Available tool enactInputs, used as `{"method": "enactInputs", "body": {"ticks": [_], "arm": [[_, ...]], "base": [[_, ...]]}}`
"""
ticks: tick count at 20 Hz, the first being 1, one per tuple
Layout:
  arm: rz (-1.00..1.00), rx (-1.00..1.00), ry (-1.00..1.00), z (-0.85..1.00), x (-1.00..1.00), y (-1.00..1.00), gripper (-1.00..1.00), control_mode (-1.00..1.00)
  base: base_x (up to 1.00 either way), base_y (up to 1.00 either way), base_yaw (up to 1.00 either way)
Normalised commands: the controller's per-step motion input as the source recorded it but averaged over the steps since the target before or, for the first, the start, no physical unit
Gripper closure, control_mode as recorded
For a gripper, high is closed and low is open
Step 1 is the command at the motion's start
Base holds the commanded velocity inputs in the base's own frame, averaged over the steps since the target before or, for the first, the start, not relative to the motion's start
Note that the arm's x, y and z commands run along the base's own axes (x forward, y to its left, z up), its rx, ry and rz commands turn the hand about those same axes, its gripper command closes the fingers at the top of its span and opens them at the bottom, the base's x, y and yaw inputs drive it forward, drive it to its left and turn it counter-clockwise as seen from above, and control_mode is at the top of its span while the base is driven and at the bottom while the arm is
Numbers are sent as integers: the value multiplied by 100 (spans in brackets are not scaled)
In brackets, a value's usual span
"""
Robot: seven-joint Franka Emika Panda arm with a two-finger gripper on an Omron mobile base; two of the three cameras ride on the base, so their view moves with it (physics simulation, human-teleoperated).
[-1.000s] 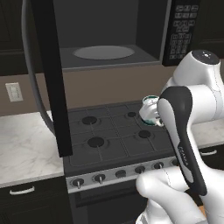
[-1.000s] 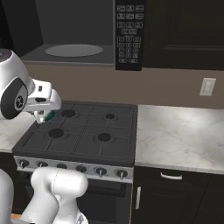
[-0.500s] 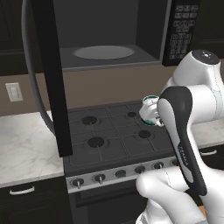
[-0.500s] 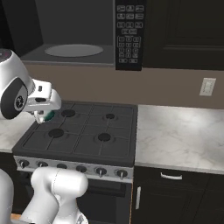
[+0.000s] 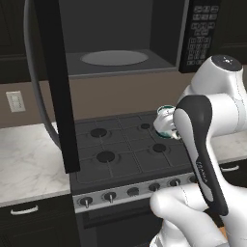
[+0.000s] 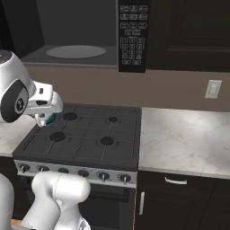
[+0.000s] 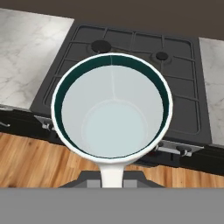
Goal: Pick the mug from the counter and place it inside the microwave. Then close the microwave.
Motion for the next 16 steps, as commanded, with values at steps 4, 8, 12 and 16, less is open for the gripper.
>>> {"method": "enactInputs", "body": {"ticks": [4,8,12,16], "arm": [[0,0,0,0,0,0,100,-100],[3,0,0,0,-4,-5,100,-100],[9,0,-7,29,-15,0,100,-100],[6,0,-8,61,0,0,100,-100]], "base": [[0,0,0],[0,0,0],[0,0,0],[0,0,0]]}}
